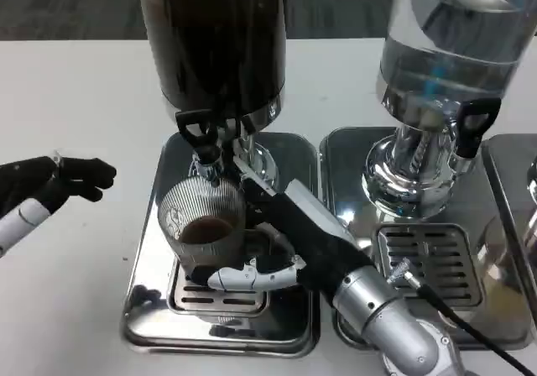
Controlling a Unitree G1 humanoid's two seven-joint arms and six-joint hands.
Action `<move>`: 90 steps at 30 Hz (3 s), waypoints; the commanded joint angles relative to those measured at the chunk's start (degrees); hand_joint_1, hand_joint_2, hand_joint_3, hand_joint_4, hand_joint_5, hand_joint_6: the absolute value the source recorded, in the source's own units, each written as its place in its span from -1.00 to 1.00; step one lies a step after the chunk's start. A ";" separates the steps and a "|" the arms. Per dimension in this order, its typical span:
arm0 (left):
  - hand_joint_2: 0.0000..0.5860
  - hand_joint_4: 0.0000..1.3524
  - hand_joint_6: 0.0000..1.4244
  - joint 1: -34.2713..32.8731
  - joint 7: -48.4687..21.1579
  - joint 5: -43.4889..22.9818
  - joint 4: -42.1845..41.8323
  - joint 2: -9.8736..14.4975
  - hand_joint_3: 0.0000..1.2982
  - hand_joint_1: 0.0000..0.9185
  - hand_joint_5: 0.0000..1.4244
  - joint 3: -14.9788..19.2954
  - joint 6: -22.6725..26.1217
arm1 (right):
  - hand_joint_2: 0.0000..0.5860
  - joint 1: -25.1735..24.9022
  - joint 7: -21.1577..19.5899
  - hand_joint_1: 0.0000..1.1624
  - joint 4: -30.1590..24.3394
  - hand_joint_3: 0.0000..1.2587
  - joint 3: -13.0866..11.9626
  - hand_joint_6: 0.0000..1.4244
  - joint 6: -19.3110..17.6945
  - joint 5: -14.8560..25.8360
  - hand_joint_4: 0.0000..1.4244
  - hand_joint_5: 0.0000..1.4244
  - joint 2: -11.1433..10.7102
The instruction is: Grasp the cup under the faucet to collect the drink, then remove the cup.
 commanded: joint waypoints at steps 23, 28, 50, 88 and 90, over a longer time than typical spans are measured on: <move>-0.35 -0.44 -0.56 0.80 0.32 -0.23 -0.20 1.38 -0.34 -1.00 -0.43 0.48 0.74 | -0.55 1.07 -3.71 0.59 -2.17 -0.76 2.13 -0.26 4.36 -2.91 -0.65 -0.45 2.37; -0.34 -0.44 -0.55 0.82 0.32 -0.17 -0.28 1.50 -0.34 -1.00 -0.43 0.49 0.82 | -0.52 1.54 -5.32 0.61 -2.34 -0.71 2.18 -0.23 4.21 -3.47 -0.62 -0.41 2.56; -0.32 -0.44 -0.56 0.21 -0.12 -0.17 -0.09 1.62 -0.34 -1.00 -0.43 -0.02 1.18 | -0.37 5.42 -9.67 0.65 -5.69 -0.53 1.04 -0.07 2.85 -4.38 -0.48 -0.29 2.28; -0.33 -0.42 -0.54 -1.67 -1.70 -0.30 1.39 1.58 -0.33 -1.00 -0.41 -1.35 0.83 | -0.24 9.34 -11.63 0.52 -8.93 -0.48 -2.02 -0.04 1.26 -3.29 -0.45 -0.24 2.16; -0.33 -0.42 -0.54 -1.78 -1.91 -0.39 1.42 1.52 -0.33 -1.00 -0.41 -1.42 0.71 | -0.24 9.75 -11.71 0.52 -9.38 -0.47 -2.26 -0.04 1.12 -3.03 -0.45 -0.24 2.18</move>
